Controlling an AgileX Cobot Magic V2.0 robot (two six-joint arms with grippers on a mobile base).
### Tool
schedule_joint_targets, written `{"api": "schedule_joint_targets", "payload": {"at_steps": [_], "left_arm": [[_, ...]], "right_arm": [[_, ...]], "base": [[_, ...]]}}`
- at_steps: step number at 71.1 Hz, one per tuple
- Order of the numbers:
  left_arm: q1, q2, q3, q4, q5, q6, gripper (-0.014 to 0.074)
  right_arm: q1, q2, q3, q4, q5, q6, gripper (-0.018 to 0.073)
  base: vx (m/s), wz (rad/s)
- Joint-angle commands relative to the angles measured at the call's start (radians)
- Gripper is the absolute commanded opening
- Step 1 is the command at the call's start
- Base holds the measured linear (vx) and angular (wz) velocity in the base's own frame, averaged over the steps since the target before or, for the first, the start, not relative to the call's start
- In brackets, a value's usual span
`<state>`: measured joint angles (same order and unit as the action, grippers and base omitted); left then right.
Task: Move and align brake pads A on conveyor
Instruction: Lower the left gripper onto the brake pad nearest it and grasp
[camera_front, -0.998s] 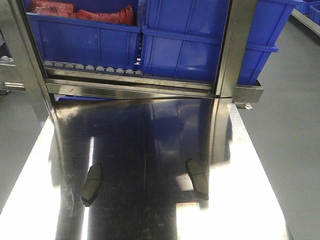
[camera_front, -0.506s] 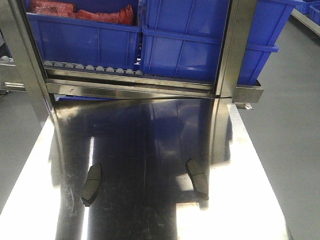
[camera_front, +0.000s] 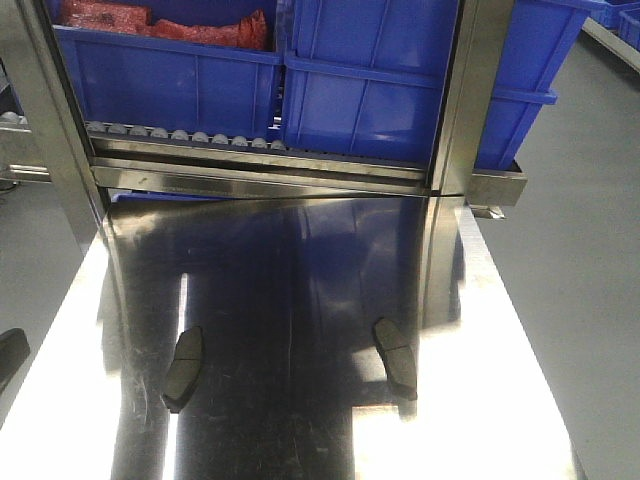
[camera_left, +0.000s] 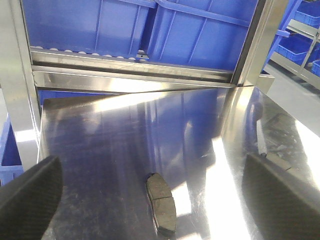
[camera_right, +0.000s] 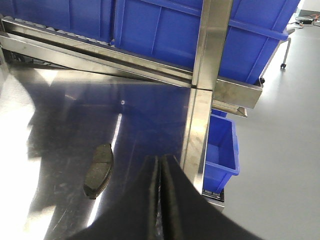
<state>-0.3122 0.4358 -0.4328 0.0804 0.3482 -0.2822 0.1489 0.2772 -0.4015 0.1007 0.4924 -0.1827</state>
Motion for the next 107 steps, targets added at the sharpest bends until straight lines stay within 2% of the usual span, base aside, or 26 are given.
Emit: {"api": "schedule_joint_targets", "payload": {"at_steps": [1,13,26,41,51,61,65,78,107], "left_arm": [[-0.003,0.005,-0.025,0.002,-0.069,0.0,0.0692],[-0.003,0.018,-0.033,0.003,-0.071,0.002,0.0637],[-0.003,0.259,-0.205,-0.003,0.009,0.028,0.0624],[-0.003,0.63,-0.501,-0.034,0.195,0.028,0.0624],[-0.003,0.877,-0.701,-0.034,0.387,0.028,0.0623],[-0.003,1.07,-0.865,-0.036,0.523,0.024,0.0612],[-0.003,1.134,-0.915,-0.062,0.567,0.024,0.0608],[-0.012,1.307,-0.986,-0.145,0.653,0.054,0.0604],[-0.02,1.467,-0.989,-0.146,0.68,0.054,0.059]], "right_arm": [[-0.003,0.007,-0.025,-0.001,-0.072,-0.006,-0.0009],[-0.003,0.007,-0.025,-0.001,-0.072,-0.006,-0.0009],[-0.003,0.007,-0.025,-0.001,-0.072,-0.006,-0.0009],[-0.003,0.007,-0.025,-0.001,-0.072,-0.006,-0.0009],[-0.003,0.007,-0.025,-0.001,-0.072,-0.006,-0.0009],[-0.003,0.007,-0.025,-0.001,-0.072,-0.006,-0.0009],[-0.003,0.007,-0.025,-0.001,-0.072,-0.006,-0.0009],[-0.003,0.007,-0.025,-0.001,-0.072,-0.006,-0.0009],[-0.003,0.007,-0.025,-0.001,-0.072,-0.006,-0.0009]], "base": [[0.0,0.0],[0.0,0.0],[0.0,0.0],[0.0,0.0],[0.0,0.0],[0.0,0.0],[0.0,0.0],[0.0,0.0],[0.0,0.0]]}}
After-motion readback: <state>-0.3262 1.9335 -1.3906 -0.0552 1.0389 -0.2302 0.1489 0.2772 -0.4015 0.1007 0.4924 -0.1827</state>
